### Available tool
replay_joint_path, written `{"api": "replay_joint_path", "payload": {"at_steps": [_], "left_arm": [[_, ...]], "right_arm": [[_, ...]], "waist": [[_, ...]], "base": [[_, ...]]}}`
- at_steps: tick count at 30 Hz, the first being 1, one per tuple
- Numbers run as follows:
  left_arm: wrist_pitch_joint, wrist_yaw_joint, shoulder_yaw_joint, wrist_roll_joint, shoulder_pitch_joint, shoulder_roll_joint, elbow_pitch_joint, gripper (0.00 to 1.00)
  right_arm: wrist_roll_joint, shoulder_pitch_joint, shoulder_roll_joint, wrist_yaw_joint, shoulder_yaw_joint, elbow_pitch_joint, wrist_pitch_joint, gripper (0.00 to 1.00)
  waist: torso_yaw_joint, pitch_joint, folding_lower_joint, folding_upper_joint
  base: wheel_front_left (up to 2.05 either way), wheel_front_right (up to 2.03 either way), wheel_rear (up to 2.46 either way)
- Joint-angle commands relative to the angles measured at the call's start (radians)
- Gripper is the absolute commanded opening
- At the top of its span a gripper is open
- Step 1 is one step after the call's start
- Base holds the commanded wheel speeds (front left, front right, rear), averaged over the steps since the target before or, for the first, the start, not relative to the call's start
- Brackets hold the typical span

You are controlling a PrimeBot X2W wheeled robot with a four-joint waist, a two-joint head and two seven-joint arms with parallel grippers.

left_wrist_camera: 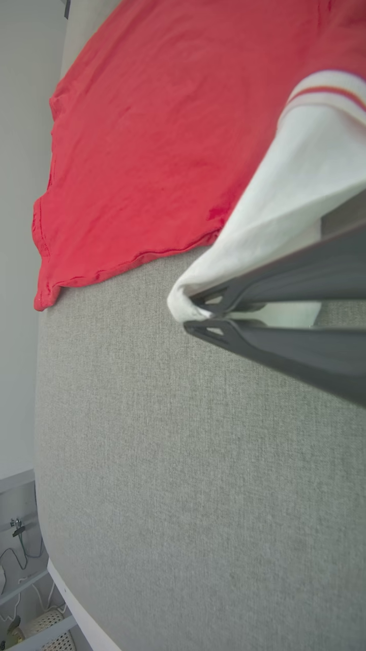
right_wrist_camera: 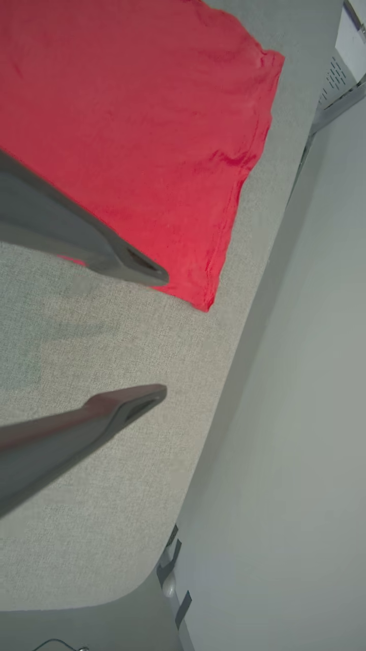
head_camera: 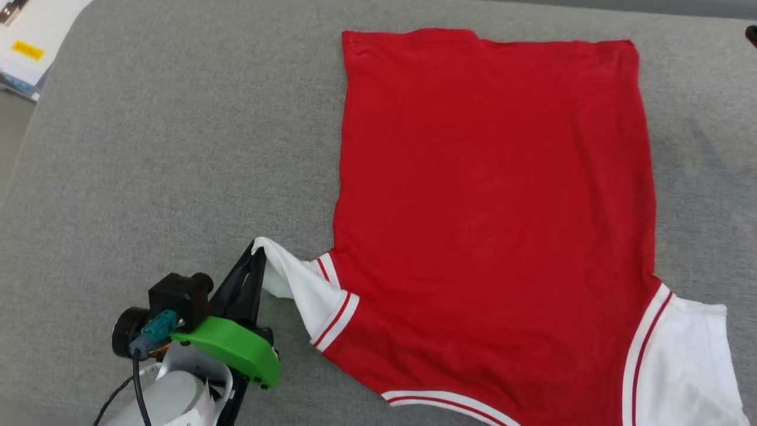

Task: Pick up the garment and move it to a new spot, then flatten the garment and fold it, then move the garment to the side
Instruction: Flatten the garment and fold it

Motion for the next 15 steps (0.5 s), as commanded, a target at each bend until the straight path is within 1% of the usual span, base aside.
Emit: {"api": "replay_joint_path", "payload": {"at_steps": [1,3,6,10,15], "left_arm": [[-0.004,-0.008,-0.001,0.02,-0.03,-0.014,-0.001,0.0],[-0.005,-0.017,-0.002,0.031,-0.053,-0.03,0.002,0.0],[-0.006,-0.031,-0.002,0.048,-0.087,-0.054,0.007,0.0],[-0.006,-0.051,-0.002,0.066,-0.119,-0.086,0.017,0.0],[-0.007,-0.079,0.005,0.082,-0.148,-0.125,0.04,0.0]], "right_arm": [[-0.011,-0.051,0.014,-0.001,0.015,0.035,0.057,1.0],[-0.017,-0.125,0.036,-0.001,0.024,0.095,0.145,1.0],[-0.067,-0.223,0.052,-0.001,0.048,0.171,0.231,1.0],[-0.136,-0.302,0.067,-0.001,0.058,0.269,0.289,1.0],[-0.168,-0.334,0.091,-0.001,0.046,0.351,0.29,1.0]], "waist": [[0.098,0.114,0.0,0.0],[0.117,0.145,0.0,0.0],[0.142,0.195,0.0,0.0],[0.173,0.247,0.0,0.0],[0.199,0.292,0.0,0.0]], "base": [[0.0,0.0,0.0],[0.0,0.0,0.0],[0.0,0.0,0.0],[0.0,0.0,0.0],[0.0,0.0,0.0]]}}
